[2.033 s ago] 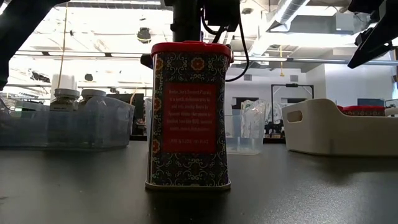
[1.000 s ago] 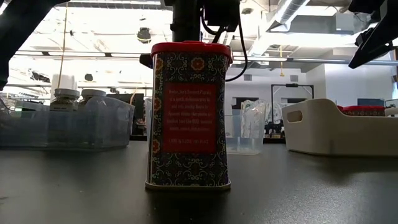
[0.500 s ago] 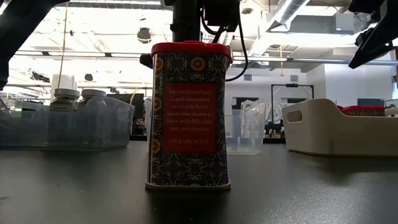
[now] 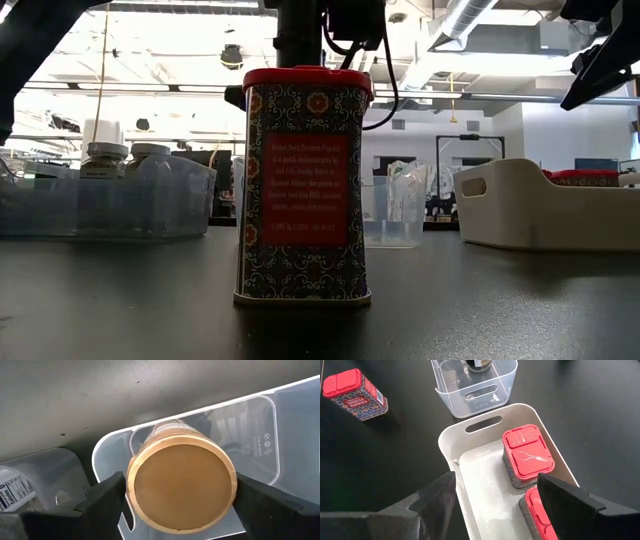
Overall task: Sort spices by type
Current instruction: Put the left gold seasoning bottle into the transparent bin, then put the gold seasoning bottle into the transparent bin
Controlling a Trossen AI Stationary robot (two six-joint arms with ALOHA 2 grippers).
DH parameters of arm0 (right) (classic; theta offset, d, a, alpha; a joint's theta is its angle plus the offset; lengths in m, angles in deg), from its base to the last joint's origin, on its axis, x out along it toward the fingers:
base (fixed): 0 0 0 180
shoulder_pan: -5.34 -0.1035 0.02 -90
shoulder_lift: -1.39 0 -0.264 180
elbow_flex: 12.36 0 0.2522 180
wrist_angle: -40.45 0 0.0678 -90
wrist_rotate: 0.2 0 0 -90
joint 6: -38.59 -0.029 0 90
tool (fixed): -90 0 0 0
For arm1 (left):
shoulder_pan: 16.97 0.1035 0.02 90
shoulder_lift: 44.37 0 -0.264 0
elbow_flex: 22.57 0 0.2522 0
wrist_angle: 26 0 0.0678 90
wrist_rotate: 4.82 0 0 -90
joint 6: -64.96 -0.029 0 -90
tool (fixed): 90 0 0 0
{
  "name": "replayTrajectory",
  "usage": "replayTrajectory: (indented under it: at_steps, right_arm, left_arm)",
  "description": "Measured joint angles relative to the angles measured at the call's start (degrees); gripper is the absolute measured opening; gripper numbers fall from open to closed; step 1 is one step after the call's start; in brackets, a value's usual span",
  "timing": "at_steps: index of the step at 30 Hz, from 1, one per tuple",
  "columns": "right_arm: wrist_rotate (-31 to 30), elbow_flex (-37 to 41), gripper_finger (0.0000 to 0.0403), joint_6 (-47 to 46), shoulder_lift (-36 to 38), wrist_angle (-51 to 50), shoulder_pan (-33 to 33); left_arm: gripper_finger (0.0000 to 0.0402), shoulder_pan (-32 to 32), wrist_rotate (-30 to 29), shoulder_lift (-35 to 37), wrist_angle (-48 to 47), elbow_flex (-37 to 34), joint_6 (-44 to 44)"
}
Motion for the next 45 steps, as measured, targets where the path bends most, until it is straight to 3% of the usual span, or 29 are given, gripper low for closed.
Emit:
replayTrajectory:
  at_steps: [45]
  right_arm:
    - [0.1, 0.0, 0.0305, -1.6, 0.0, 0.0, 0.0]
  left_arm:
    - [0.0334, -0.4, 1.4, 3.1, 0.2, 0.1, 0.8]
